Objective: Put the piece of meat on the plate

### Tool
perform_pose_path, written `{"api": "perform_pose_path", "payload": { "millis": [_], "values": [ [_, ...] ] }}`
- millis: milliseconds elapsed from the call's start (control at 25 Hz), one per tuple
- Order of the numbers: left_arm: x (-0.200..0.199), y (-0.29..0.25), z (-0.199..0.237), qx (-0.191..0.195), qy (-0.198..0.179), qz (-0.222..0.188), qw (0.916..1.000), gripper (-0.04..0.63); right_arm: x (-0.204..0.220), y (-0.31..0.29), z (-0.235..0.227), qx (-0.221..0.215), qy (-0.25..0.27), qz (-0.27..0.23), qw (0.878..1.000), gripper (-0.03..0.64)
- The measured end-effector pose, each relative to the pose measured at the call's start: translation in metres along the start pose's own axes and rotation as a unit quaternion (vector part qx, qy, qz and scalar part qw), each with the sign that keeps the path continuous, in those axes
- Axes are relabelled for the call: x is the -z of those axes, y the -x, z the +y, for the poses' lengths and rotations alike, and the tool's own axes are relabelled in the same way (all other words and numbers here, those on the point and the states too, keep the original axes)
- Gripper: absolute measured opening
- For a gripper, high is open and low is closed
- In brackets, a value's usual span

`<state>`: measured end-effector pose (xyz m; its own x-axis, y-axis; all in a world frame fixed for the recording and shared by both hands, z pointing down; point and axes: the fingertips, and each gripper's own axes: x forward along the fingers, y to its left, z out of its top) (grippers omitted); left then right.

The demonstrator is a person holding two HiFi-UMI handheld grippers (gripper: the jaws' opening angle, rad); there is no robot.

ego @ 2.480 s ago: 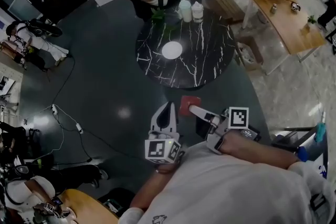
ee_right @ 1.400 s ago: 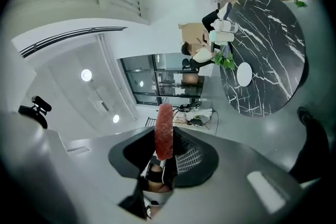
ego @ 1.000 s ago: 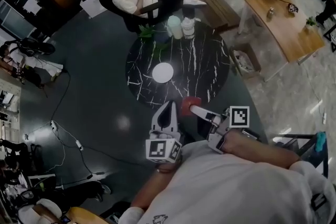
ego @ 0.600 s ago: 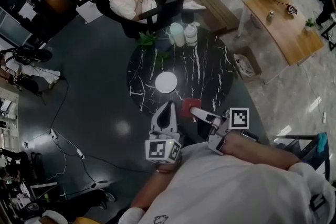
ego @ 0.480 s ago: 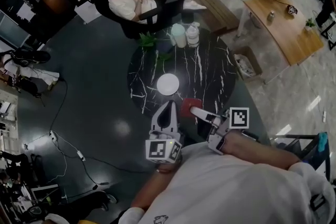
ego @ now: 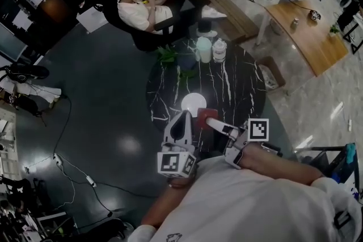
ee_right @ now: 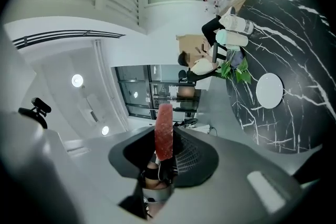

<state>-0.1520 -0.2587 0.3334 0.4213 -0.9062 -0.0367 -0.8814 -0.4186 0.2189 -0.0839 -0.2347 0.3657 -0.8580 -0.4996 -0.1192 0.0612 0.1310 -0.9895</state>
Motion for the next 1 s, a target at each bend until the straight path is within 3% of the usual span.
{"api": "perform_pose_path", "payload": {
  "millis": [440, 680, 1000],
  "values": [
    [-0.009, -0.019, 0.061, 0.017, 0.005, 0.006, 0.9998, 0.006, -0.009, -0.045, -0.019, 0.018, -0.016, -0.04, 0.999, 0.091],
    [0.023, -0.049, 0.074, 0.038, -0.004, 0.026, 0.9989, 0.006, -0.039, -0.044, -0.046, 0.047, -0.005, -0.042, 0.998, 0.091],
    [0.052, -0.081, 0.091, 0.028, -0.028, 0.034, 0.9986, 0.006, -0.078, -0.059, -0.088, 0.073, 0.0, -0.018, 0.997, 0.091]
  ]
}}
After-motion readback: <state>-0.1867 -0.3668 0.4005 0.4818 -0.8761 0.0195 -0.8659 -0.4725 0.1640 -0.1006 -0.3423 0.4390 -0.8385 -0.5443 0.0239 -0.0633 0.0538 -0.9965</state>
